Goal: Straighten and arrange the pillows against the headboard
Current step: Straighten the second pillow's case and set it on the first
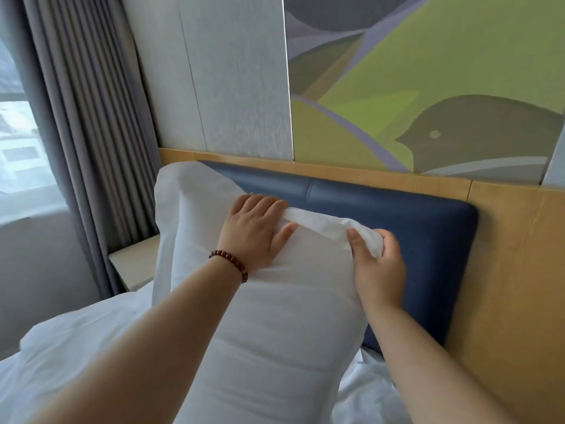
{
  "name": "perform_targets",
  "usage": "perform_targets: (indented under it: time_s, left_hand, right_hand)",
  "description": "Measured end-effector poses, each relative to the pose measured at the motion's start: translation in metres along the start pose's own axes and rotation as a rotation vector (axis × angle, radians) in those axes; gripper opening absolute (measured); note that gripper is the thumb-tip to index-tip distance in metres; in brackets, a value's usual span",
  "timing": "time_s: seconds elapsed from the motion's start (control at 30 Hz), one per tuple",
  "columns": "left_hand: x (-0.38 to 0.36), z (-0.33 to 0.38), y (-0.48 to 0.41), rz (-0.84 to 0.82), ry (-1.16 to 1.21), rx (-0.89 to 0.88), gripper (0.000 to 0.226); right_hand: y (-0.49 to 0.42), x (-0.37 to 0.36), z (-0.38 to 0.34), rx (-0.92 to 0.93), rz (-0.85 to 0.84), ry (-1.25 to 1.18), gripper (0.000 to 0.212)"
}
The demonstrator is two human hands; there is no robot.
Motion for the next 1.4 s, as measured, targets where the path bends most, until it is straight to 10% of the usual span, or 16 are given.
perform_targets:
  time_s: [0.83, 1.4]
  left_hand:
    - [-0.41, -0.1, 0.177, -0.559, 0.386, 0.735, 0.066]
    - [-0.388, -0.1, 0.276, -0.627, 0.311, 0.861, 0.075]
  right_hand:
    - [-0.057, -0.168, 0.236, -0.04, -0.335, 0.35, 0.053]
    - [0.085, -0.215, 0.346, -0.38, -0.49, 0.464, 0.104]
Point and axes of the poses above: each hand's wrist, its own y-axis away from the middle knuckle, its own x-axis out of the back of the hand, z = x × y, the point moved 8 cm from there along -y, towards the middle knuckle, and after that the axes turned 15 degrees about y, right-handed, at the moved point
